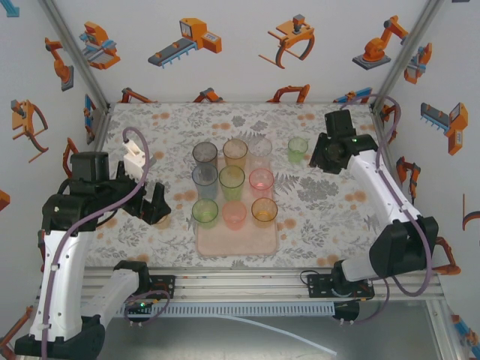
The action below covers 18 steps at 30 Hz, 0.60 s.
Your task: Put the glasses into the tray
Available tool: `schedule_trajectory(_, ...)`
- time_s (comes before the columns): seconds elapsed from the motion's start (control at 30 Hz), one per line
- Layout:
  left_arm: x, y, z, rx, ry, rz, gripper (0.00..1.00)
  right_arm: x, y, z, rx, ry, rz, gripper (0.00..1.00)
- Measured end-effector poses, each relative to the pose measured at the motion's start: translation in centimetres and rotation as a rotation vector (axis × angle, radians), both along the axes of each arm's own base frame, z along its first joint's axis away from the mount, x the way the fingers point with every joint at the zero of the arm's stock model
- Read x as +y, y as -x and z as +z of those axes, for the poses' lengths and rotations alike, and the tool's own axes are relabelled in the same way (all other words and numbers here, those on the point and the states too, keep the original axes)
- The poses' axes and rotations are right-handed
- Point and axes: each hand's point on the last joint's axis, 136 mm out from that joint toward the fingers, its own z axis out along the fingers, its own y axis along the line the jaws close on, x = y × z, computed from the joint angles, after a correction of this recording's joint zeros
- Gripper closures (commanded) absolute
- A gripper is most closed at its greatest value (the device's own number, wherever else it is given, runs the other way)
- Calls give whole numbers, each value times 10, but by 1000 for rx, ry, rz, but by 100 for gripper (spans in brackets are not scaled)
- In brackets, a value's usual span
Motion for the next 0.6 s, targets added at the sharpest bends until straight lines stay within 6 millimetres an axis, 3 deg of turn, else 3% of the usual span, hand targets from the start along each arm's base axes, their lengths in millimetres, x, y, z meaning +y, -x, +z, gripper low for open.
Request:
schedule_trajectory(0.4, -1, -4, -6, 30, -4, 0, 3, -2, -70, -20, -5, 4, 17, 56)
schedule_trajectory(0.6, -1, -5, -7, 40, -6, 0, 3, 2, -92, -34, 1, 8, 41, 57)
